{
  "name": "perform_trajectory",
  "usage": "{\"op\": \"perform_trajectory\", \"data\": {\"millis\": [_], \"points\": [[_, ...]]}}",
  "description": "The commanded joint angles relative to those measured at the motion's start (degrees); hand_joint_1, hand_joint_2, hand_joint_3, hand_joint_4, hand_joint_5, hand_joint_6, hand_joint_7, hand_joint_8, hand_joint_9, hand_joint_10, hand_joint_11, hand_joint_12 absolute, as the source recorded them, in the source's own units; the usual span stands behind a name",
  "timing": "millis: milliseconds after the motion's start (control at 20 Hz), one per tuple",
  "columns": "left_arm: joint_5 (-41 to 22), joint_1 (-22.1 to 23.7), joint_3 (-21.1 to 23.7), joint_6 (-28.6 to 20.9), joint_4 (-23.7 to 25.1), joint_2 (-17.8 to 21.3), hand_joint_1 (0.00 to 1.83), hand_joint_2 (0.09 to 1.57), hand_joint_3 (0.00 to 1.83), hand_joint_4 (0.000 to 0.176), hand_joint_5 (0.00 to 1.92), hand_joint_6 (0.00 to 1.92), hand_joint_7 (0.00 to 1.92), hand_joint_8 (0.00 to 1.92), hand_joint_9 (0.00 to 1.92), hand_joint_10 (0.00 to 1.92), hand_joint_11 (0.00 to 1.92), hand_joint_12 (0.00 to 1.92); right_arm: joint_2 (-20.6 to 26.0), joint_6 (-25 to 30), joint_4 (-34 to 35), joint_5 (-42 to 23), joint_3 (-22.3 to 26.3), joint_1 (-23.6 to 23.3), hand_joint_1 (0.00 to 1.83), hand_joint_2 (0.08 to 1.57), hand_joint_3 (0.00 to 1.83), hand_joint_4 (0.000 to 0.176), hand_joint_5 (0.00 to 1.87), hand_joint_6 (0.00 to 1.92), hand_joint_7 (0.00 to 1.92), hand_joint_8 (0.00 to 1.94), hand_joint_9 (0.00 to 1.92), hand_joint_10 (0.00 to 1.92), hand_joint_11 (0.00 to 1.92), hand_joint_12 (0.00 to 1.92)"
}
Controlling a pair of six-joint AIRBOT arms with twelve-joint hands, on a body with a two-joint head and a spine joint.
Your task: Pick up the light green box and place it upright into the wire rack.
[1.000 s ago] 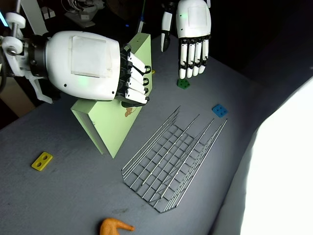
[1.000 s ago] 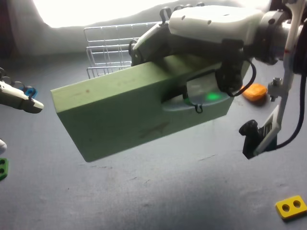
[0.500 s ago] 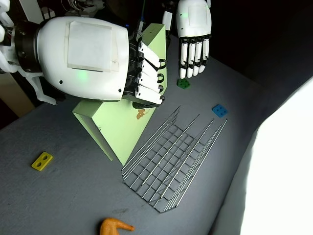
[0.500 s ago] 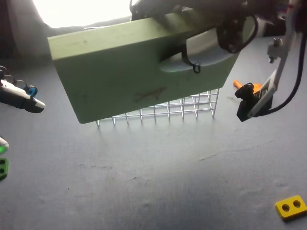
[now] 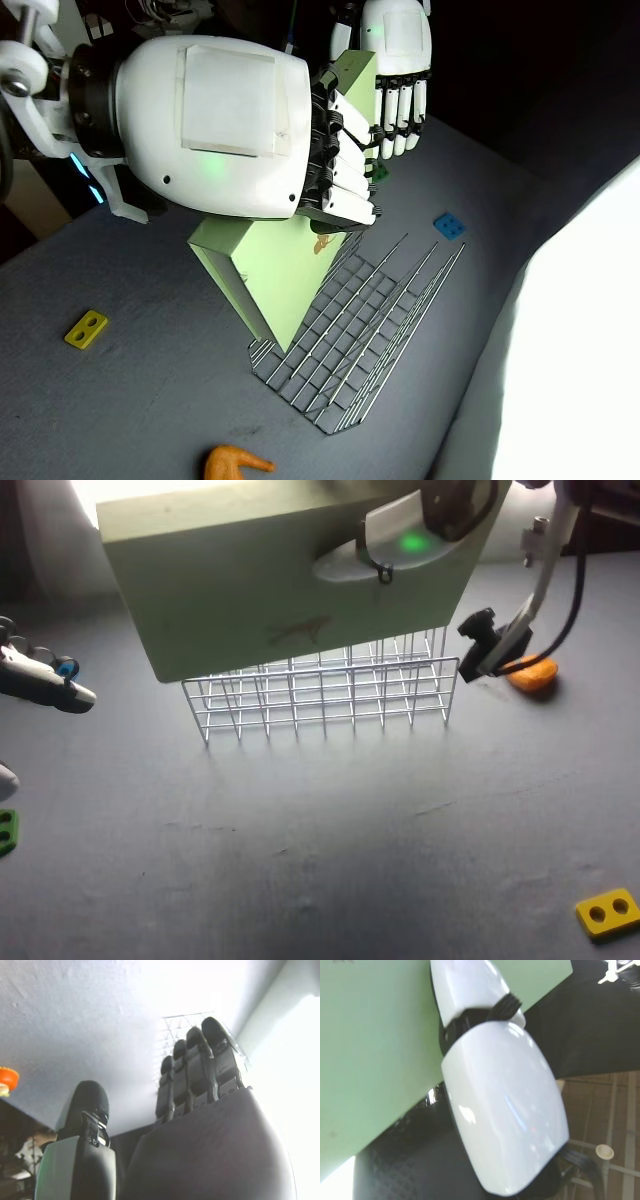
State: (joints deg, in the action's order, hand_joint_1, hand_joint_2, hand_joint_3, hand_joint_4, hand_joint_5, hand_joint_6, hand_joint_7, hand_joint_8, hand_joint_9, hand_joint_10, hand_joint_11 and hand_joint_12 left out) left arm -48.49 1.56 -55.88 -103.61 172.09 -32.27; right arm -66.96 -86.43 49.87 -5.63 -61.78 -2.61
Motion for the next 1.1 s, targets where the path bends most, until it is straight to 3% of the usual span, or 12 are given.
{"op": "perform_trajectory", "data": {"millis": [0, 200, 750, 1050], "points": [[4.0, 0.7, -0.1, -0.1, 0.5, 0.2, 0.45, 1.33, 0.00, 0.016, 0.14, 0.00, 0.20, 0.00, 0.22, 0.00, 0.00, 0.56, 0.3, 0.3, 0.0, -5.8, -0.2, -0.2, 1.37, 1.15, 0.00, 0.000, 0.86, 1.07, 0.94, 1.06, 0.82, 1.42, 0.59, 1.69], [4.0, 0.7, -0.2, -0.1, 0.5, 0.2, 0.47, 1.32, 0.00, 0.023, 0.16, 0.01, 0.22, 0.01, 0.22, 0.00, 0.00, 0.56, -1.0, 0.2, 0.3, -7.7, -1.4, 0.7, 1.36, 1.16, 0.00, 0.000, 0.84, 1.11, 0.92, 1.09, 0.80, 1.42, 0.57, 1.69], [4.1, 0.7, -0.5, -0.1, 0.5, 0.1, 0.46, 1.32, 0.00, 0.017, 0.16, 0.00, 0.22, 0.00, 0.24, 0.01, 0.00, 0.67, -3.7, 0.5, 0.7, -9.0, -3.7, 2.1, 1.36, 1.16, 0.00, 0.000, 0.83, 1.14, 0.94, 1.06, 0.82, 1.40, 0.58, 1.65], [4.1, 0.7, -0.5, -0.1, 0.5, 0.1, 0.44, 1.33, 0.00, 0.016, 0.17, 0.01, 0.24, 0.01, 0.24, 0.00, 0.00, 0.58, -3.9, 0.5, 1.6, -8.5, -3.7, 1.2, 1.36, 1.16, 0.00, 0.000, 0.84, 1.12, 0.94, 1.07, 0.81, 1.40, 0.58, 1.66]]}}
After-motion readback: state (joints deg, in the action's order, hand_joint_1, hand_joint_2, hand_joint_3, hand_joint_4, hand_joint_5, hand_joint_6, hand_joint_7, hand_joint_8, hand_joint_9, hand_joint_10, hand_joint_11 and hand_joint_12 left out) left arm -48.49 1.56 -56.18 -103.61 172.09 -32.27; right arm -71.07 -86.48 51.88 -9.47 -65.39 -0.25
